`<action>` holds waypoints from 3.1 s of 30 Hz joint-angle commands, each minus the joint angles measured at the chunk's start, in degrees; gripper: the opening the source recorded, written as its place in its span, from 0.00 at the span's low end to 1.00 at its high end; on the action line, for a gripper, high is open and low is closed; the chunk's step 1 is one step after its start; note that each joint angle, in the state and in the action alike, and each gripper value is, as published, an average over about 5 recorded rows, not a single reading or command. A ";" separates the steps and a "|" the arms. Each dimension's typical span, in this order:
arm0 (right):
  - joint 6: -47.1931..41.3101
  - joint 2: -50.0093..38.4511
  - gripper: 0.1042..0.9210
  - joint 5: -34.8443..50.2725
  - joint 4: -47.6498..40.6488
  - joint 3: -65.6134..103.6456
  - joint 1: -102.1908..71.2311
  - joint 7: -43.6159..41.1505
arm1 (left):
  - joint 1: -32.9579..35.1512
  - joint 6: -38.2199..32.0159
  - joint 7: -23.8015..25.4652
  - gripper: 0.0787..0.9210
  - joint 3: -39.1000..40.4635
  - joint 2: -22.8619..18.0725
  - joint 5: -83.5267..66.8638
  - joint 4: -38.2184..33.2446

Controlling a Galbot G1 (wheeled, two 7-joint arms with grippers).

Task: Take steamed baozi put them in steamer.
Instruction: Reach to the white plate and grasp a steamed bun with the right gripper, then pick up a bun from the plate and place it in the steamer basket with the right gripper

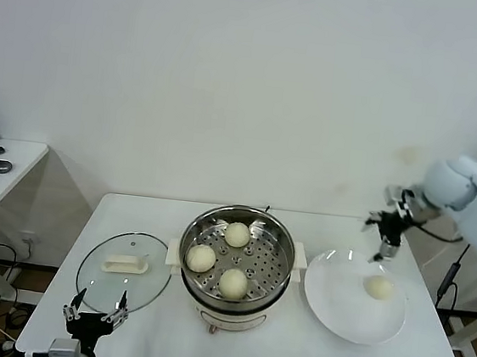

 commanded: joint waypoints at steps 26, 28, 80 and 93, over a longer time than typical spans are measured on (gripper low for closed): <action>12.98 8.49 0.88 -21.91 -18.64 18.12 -21.17 5.69 | -1.40 0.14 -0.43 0.88 -0.92 1.16 0.15 4.90; 13.00 8.75 0.88 -22.20 -18.64 17.83 -20.91 5.20 | -1.31 0.14 -0.40 0.88 -0.93 1.15 0.15 4.87; -14.29 4.67 0.44 13.12 6.23 -14.42 16.90 1.87 | -1.94 1.75 -0.76 0.88 1.19 1.90 4.43 4.31; -28.32 17.77 0.44 30.39 14.37 -26.15 30.92 4.38 | -3.61 3.13 -0.01 0.88 2.02 2.55 3.70 2.87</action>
